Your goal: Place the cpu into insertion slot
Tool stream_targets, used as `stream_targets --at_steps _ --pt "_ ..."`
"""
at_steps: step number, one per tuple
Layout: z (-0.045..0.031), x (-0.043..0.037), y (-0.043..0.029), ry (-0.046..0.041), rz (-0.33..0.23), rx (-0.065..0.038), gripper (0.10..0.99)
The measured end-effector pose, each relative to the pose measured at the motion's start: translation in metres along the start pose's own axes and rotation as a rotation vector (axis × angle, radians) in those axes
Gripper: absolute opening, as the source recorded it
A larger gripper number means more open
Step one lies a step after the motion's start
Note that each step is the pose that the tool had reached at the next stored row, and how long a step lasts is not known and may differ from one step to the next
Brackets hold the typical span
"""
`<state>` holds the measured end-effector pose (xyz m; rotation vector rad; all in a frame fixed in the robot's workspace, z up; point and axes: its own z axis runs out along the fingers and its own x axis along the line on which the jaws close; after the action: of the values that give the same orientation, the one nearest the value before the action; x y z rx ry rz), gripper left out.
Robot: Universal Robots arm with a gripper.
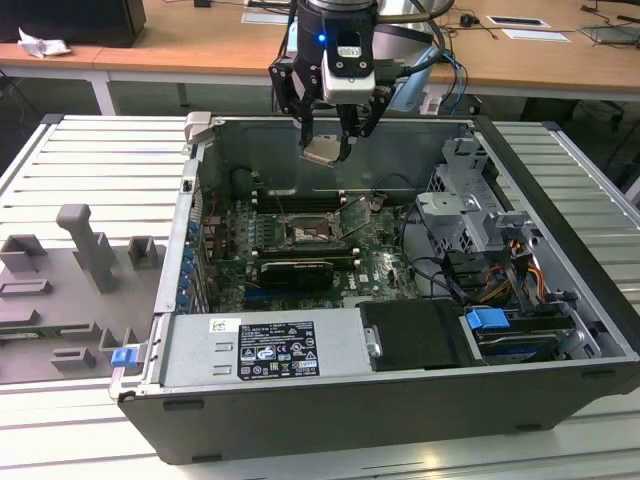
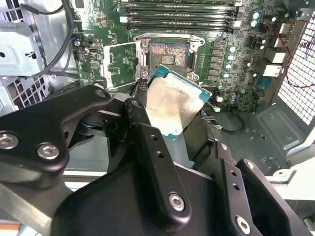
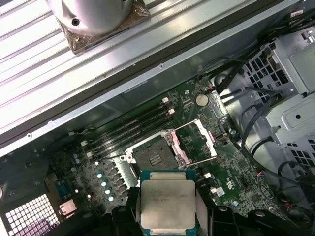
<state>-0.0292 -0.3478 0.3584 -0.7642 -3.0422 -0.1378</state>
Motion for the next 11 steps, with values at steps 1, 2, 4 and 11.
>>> stream_targets --at_steps 1,2,4,11 --pt "0.0001 0.0 0.0 -0.0007 0.007 0.0 0.537" --pt "0.0002 0.0 0.0 -0.0016 0.019 0.0 0.537" --pt "0.0005 0.0 0.0 -0.0034 0.04 -0.001 0.537" --pt "0.0014 0.0 -0.0001 -0.0118 0.139 -0.003 0.537"
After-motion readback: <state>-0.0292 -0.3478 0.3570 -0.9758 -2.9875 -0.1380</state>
